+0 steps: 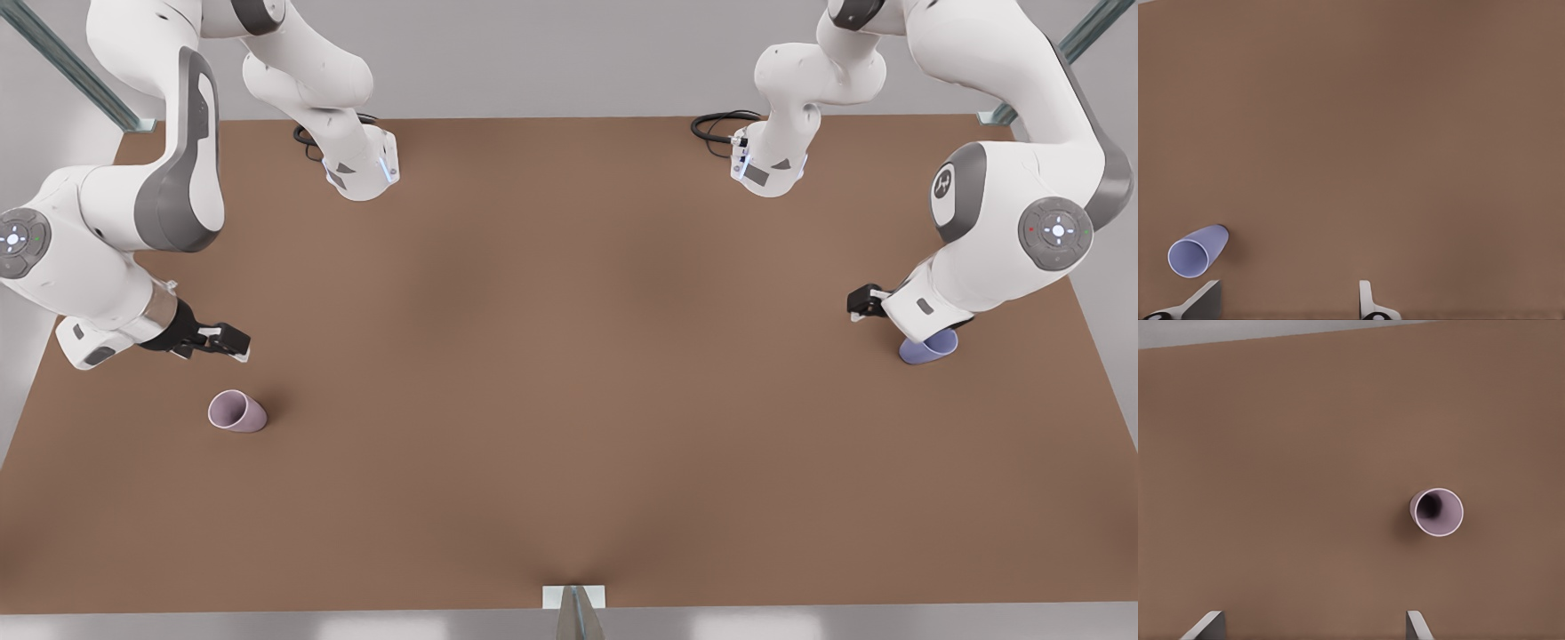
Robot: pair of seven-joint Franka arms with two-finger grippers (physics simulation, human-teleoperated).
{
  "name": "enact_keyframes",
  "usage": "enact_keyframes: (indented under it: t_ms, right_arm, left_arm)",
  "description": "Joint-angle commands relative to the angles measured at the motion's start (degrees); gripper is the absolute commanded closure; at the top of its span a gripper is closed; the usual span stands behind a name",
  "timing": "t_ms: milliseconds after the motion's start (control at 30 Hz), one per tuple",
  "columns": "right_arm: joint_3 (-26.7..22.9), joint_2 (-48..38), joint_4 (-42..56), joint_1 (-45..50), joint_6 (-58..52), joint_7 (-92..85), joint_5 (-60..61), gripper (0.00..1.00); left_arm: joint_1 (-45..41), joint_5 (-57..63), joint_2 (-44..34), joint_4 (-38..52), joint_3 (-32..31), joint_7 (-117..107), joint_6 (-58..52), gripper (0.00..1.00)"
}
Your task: Stack the cups, with the pink cup at the bottom and the purple cup at the top
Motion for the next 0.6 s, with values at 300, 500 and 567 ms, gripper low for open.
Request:
enact_keyframes:
  t_ms: [300, 500, 567]
  right_arm:
    - [-0.2, 10.1, -5.1, -7.3, 8.7, -7.2, -1.1, 0.0]
    - [-0.3, 20.9, -4.9, -19.0, 16.8, -26.8, 1.8, 0.0]
    - [-0.2, 23.7, -5.2, -18.6, 19.3, -26.6, 1.8, 0.0]
  left_arm:
    - [0.0, 0.1, -0.1, 0.0, 0.0, 1.2, -1.5, 0.0]
    - [0.1, 0.1, -0.1, 0.0, 0.0, 1.3, -2.4, 0.0]
    - [0.1, 0.1, -0.1, 0.0, 0.0, 1.4, -2.5, 0.0]
